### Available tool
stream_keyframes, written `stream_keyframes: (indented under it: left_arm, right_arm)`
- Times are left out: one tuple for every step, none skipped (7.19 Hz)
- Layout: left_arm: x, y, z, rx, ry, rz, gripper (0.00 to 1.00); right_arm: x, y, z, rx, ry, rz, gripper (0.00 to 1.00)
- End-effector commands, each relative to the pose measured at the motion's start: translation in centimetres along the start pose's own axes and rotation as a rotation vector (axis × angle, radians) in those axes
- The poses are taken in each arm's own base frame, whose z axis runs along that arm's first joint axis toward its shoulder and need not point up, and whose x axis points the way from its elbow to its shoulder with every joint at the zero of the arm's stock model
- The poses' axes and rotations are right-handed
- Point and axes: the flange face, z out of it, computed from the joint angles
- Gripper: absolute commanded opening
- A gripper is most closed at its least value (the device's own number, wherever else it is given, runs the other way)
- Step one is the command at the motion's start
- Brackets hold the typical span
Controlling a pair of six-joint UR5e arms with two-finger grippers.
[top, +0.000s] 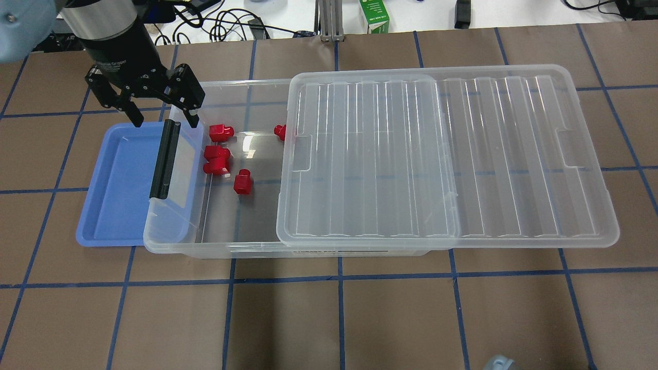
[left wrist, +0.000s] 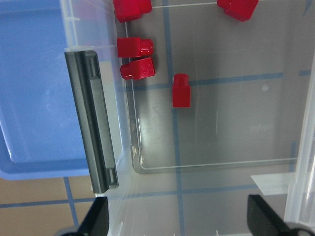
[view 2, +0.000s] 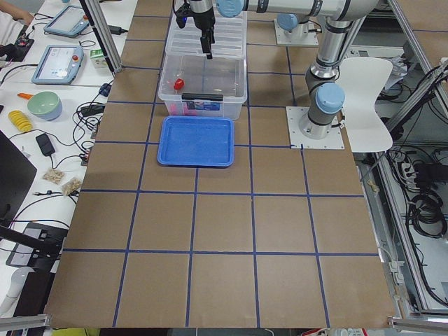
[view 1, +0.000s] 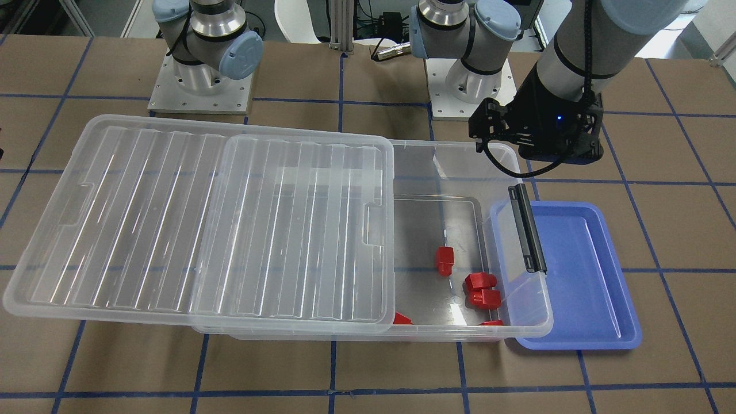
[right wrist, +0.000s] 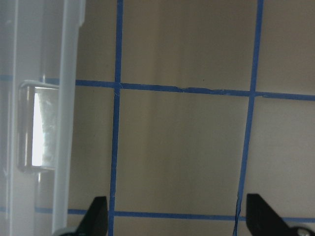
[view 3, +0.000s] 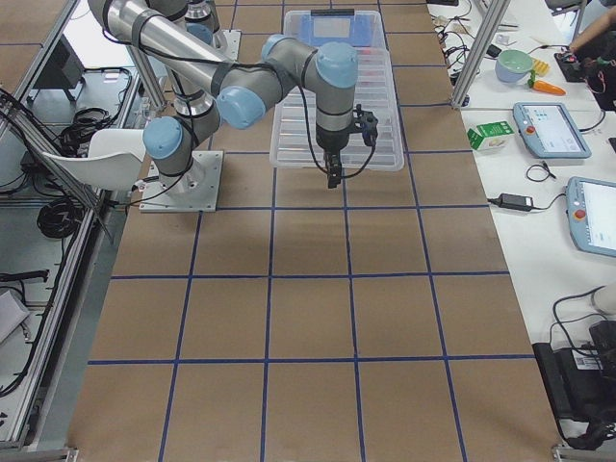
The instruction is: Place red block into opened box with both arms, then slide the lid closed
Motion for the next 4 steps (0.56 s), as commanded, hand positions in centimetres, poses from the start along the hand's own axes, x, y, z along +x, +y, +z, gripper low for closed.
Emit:
stream_keyframes:
  left_arm:
    - [1.3, 1.7, 0.3, -0.004, 0.013, 0.012, 1.00]
    - [1.8, 2.3, -0.1, 0.016, -0.004, 0.036, 1.00]
    - [1.8, 3.0, -0.5, 0.021, -0.010, 0.039, 1.00]
    - [1.6, 2.9, 0.1, 0.012, -0.005, 0.038, 1.00]
  right_arm:
    - [-0.4, -0.1, 5.6, -0.015, -0.013, 0.002, 1.00]
    - [-0.7, -0.1, 6.6, -0.008, -0.007, 0.004, 1.00]
    - [-1.7, -0.4, 7.0, -0.012, -0.012, 0.008, 1.00]
    - [-3.9, -1.4, 7.2, -0.010, -0.012, 0.020, 1.00]
